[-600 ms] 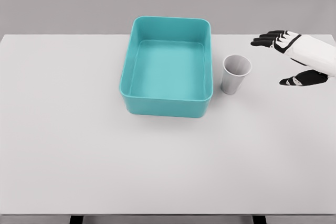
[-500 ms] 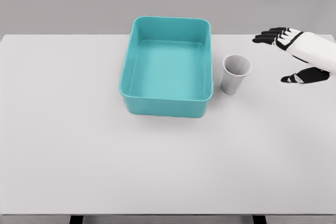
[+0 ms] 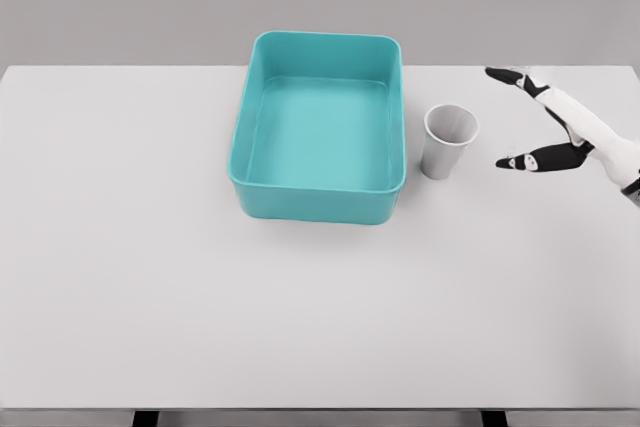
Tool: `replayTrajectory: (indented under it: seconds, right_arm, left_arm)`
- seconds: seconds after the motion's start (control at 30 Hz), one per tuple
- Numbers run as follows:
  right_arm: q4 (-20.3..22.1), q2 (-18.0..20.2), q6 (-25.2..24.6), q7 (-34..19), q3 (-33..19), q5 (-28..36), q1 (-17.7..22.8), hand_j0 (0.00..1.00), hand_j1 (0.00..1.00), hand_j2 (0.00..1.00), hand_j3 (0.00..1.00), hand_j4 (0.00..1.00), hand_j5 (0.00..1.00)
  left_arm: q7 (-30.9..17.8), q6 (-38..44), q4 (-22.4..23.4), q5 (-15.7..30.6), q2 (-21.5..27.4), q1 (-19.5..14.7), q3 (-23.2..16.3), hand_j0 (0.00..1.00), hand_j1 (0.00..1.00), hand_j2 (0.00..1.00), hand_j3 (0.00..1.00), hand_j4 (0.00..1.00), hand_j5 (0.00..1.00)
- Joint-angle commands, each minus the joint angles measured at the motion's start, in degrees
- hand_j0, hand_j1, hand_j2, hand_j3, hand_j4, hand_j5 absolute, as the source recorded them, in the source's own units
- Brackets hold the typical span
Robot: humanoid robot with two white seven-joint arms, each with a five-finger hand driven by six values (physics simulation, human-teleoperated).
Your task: Put the paper cup into the basket with your right arm
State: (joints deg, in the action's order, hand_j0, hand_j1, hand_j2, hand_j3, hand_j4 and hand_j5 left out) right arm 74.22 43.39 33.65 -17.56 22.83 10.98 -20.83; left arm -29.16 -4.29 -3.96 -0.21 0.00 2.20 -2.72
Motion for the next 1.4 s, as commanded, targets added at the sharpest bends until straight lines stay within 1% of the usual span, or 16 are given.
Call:
replayTrajectory:
  seconds: [0.0, 0.03, 0.07, 0.17, 0.2, 0.3, 0.47, 0.53, 0.57, 0.7, 1.0, 1.07, 1.2, 1.27, 1.37]
  right_arm:
    - [-1.4, -0.6, -0.1, 0.8, 1.7, 1.1, 0.0, 1.0, 1.0, 1.0, 1.0, 1.0, 1.0]
    - [-2.0, -0.7, -0.1, 0.8, 2.2, 3.4, 0.0, 1.0, 1.0, 1.0, 1.0, 1.0, 1.0]
    - [-2.4, -0.7, -0.1, 0.7, 4.2, 8.9, 0.0, 1.0, 1.0, 1.0, 1.0, 1.0, 1.0]
    - [-2.4, -0.8, -0.1, 0.7, 4.5, 9.8, 0.2, 1.0, 1.0, 1.0, 1.0, 1.0, 1.0]
    - [-2.4, -2.0, -0.1, 0.7, 4.5, 10.2, 0.2, 1.0, 1.0, 1.0, 1.0, 1.0, 1.0]
    - [-2.9, -3.0, -0.2, 0.7, 5.3, 12.0, 0.3, 1.0, 1.0, 1.0, 1.0, 1.0, 1.0]
    - [-6.1, -4.3, -0.5, 0.8, 5.4, 12.1, 0.0, 1.0, 1.0, 1.0, 1.0, 1.0, 1.0]
    - [-6.1, -4.9, -3.2, 0.8, 5.4, 15.8, -0.3, 1.0, 1.0, 1.0, 1.0, 1.0, 1.0]
    - [-6.2, -5.7, -5.4, 0.8, 5.5, 18.4, -0.3, 1.0, 1.0, 1.0, 1.0, 1.0, 1.0]
    - [-6.5, -6.9, -5.7, 0.8, 6.6, 19.9, -0.3, 1.0, 1.0, 1.0, 1.0, 1.0, 1.0]
    - [-8.5, -8.5, -5.7, 0.9, 7.6, 19.5, -0.4, 1.0, 1.0, 1.0, 1.0, 1.0, 1.0]
    - [-9.4, -8.8, -5.7, 0.9, 7.6, 19.5, -1.0, 1.0, 1.0, 1.0, 1.0, 1.0, 1.0]
    - [-9.6, -9.4, -5.8, 0.9, 8.0, 19.6, -1.3, 1.0, 1.0, 1.0, 1.0, 1.0, 1.0]
    - [-9.5, -9.7, -6.7, 0.9, 8.1, 19.8, -1.4, 1.0, 1.0, 1.0, 1.0, 1.0, 1.0]
    - [-9.5, -10.3, -6.7, 0.9, 8.7, 19.8, -2.9, 1.0, 1.0, 1.0, 1.0, 1.0, 1.0]
  left_arm:
    - [0.0, 0.0, 0.0, 0.0, 0.0, 0.0, 0.0, 1.0, 1.0, 1.0, 1.0, 1.0, 1.0]
    - [0.0, 0.0, 0.0, 0.0, 0.0, 0.0, 0.0, 1.0, 1.0, 1.0, 1.0, 1.0, 1.0]
    - [0.0, 0.0, 0.0, 0.0, 0.0, 0.0, 0.0, 1.0, 1.0, 1.0, 1.0, 1.0, 1.0]
    - [0.0, 0.0, 0.0, 0.0, 0.0, 0.0, 0.0, 1.0, 1.0, 1.0, 1.0, 1.0, 1.0]
    - [0.0, 0.0, 0.0, 0.0, 0.0, 0.0, 0.0, 1.0, 1.0, 1.0, 1.0, 1.0, 1.0]
    - [0.0, 0.0, 0.0, 0.0, 0.0, 0.0, 0.0, 1.0, 1.0, 1.0, 1.0, 1.0, 1.0]
    - [0.0, 0.0, 0.0, 0.0, 0.0, 0.0, 0.0, 1.0, 1.0, 1.0, 1.0, 1.0, 1.0]
    - [0.0, 0.0, 0.0, 0.0, 0.0, 0.0, 0.0, 1.0, 1.0, 1.0, 1.0, 1.0, 1.0]
    - [0.0, 0.0, 0.0, 0.0, 0.0, 0.0, 0.0, 1.0, 1.0, 1.0, 1.0, 1.0, 1.0]
    - [0.0, 0.0, 0.0, 0.0, 0.0, 0.0, 0.0, 1.0, 1.0, 1.0, 1.0, 1.0, 1.0]
    - [0.0, 0.0, 0.0, 0.0, 0.0, 0.0, 0.0, 1.0, 1.0, 1.0, 1.0, 1.0, 1.0]
    - [0.0, 0.0, 0.0, 0.0, 0.0, 0.0, 0.0, 1.0, 1.0, 1.0, 1.0, 1.0, 1.0]
    - [0.0, 0.0, 0.0, 0.0, 0.0, 0.0, 0.0, 1.0, 1.0, 1.0, 1.0, 1.0, 1.0]
    - [0.0, 0.0, 0.0, 0.0, 0.0, 0.0, 0.0, 1.0, 1.0, 1.0, 1.0, 1.0, 1.0]
    - [0.0, 0.0, 0.0, 0.0, 0.0, 0.0, 0.0, 1.0, 1.0, 1.0, 1.0, 1.0, 1.0]
